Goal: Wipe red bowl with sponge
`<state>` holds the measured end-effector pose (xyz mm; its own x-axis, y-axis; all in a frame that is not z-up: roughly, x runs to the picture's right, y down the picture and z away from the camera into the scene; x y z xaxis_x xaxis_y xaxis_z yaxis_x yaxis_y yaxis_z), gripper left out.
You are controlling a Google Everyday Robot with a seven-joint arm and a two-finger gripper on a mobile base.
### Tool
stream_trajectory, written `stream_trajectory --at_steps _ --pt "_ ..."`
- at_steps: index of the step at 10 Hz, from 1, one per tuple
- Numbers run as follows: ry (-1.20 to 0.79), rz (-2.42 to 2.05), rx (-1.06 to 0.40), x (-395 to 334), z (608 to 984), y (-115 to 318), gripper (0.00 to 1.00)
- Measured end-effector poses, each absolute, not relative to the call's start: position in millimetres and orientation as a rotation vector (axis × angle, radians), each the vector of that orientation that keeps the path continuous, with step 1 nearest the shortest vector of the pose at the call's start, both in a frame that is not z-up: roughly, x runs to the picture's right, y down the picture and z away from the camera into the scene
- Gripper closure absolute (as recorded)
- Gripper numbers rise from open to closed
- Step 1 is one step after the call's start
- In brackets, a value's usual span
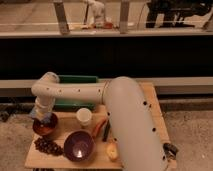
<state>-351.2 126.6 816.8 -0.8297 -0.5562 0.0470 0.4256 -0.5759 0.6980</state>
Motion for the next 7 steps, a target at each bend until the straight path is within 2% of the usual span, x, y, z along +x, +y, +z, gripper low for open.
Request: stream_trajectory --at_steps 3,7 --pt "-1.048 -2.412 0.269 -368 803 140 1.00" --pt "-1.105 -2.423 0.237 -364 788 159 1.00"
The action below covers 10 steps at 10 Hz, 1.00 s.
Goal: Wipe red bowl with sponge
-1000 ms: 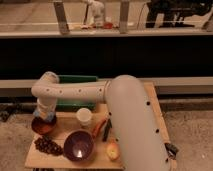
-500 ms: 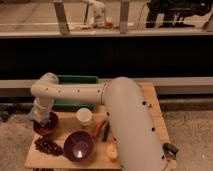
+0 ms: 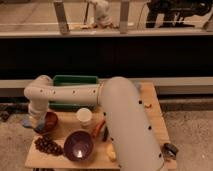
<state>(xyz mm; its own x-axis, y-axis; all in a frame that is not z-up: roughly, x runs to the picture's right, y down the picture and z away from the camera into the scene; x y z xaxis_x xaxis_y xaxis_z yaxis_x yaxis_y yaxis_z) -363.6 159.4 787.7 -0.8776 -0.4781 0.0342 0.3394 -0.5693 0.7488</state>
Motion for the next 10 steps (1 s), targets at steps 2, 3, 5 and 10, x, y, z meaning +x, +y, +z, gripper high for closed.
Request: stream_trajectory --at_steps 2,3,5,10 --pt "-1.090 -2.407 0.212 -350 784 161 1.00" --pt "-1.074 -2.401 0.197 -342 782 159 1.00" --pt "-1.052 -2.397 0.176 -332 780 155 1.00" --pt "-1.042 -2.401 0.118 -310 787 138 1.00"
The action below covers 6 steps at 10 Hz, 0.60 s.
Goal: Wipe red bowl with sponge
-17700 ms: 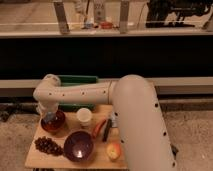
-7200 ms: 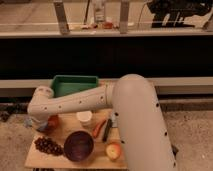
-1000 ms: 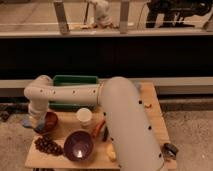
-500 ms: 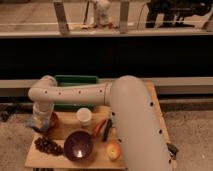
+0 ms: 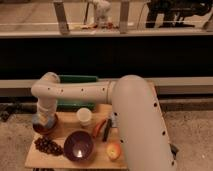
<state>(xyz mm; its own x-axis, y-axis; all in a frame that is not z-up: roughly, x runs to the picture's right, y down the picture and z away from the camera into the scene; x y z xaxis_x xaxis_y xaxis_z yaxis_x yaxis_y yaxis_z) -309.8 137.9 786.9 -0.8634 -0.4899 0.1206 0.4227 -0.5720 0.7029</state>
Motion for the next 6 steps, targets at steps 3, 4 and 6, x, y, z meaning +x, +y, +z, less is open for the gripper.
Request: stream_trajectory --at_steps 3,4,6 --pt "-1.040 -2.409 0.130 -307 803 122 1.00" --pt "-1.040 -2.414 0.138 -308 805 121 1.00" --pt "-1.034 -2.420 0.154 -309 809 119 1.00"
